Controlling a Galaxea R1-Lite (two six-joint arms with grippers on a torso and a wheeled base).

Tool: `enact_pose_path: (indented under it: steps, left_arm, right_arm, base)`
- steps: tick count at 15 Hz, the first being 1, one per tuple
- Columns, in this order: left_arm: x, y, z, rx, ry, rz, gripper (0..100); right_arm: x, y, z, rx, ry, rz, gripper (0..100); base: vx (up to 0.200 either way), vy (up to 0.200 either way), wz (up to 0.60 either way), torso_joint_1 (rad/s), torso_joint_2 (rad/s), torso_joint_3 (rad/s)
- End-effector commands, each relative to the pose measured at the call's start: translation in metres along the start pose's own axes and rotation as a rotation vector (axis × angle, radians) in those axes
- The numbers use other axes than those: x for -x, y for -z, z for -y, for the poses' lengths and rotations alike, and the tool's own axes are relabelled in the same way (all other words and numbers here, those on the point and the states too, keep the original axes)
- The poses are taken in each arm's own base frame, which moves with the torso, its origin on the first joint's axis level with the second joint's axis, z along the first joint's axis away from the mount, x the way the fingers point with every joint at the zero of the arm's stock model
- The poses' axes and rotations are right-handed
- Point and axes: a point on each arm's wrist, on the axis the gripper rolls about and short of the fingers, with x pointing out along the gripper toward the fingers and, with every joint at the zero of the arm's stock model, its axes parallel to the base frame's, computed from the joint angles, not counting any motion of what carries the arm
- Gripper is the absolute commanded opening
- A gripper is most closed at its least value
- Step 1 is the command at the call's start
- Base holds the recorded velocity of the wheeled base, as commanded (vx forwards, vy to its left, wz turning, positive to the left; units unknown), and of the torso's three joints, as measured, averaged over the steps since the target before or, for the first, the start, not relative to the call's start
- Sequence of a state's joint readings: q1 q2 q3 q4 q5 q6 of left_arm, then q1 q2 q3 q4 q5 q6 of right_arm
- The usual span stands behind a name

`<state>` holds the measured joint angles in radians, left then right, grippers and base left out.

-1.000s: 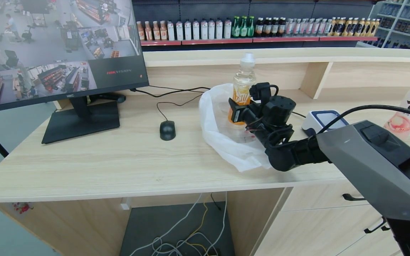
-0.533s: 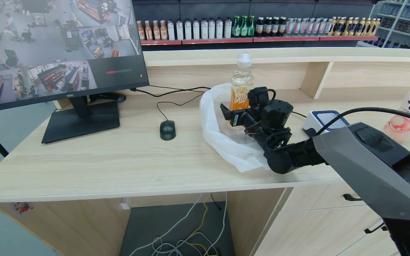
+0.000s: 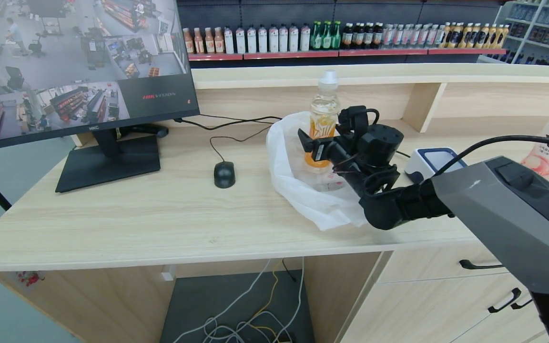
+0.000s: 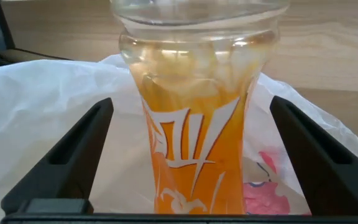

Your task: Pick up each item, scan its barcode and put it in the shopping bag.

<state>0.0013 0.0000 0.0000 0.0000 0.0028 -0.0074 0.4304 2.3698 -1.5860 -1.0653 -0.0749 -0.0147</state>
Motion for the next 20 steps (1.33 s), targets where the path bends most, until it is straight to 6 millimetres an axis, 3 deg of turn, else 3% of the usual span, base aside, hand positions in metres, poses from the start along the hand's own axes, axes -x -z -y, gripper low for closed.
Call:
enact_pose_path:
  steps: [1,13,16,20]
  left_arm:
    - [0.000,0.000,0.000,0.000,-0.001,0.000,100]
    - [0.000,0.000,0.000,0.000,-0.001,0.000,100]
    - [0.000,0.000,0.000,0.000,-0.001,0.000,100]
    - [0.000,0.000,0.000,0.000,-0.001,0.000,100]
  right_arm:
    - [0.007,-0.015,0.000,-0.001,0.000,0.019,100]
    - [0.091,-0.056,0.003,-0.022,-0.010,0.095,100]
    - [0.116,-0.072,-0.016,-0.046,-0.059,0.146,100]
    - [0.151,-0.068,-0.026,-0.058,-0.100,0.115,100]
  base:
    - [0.000,0.000,0.00,0.000,0.00,0.000]
    - [0.000,0.000,0.00,0.000,0.00,0.000]
    - [0.000,0.000,0.00,0.000,0.00,0.000]
    - [0.000,0.000,0.00,0.000,0.00,0.000]
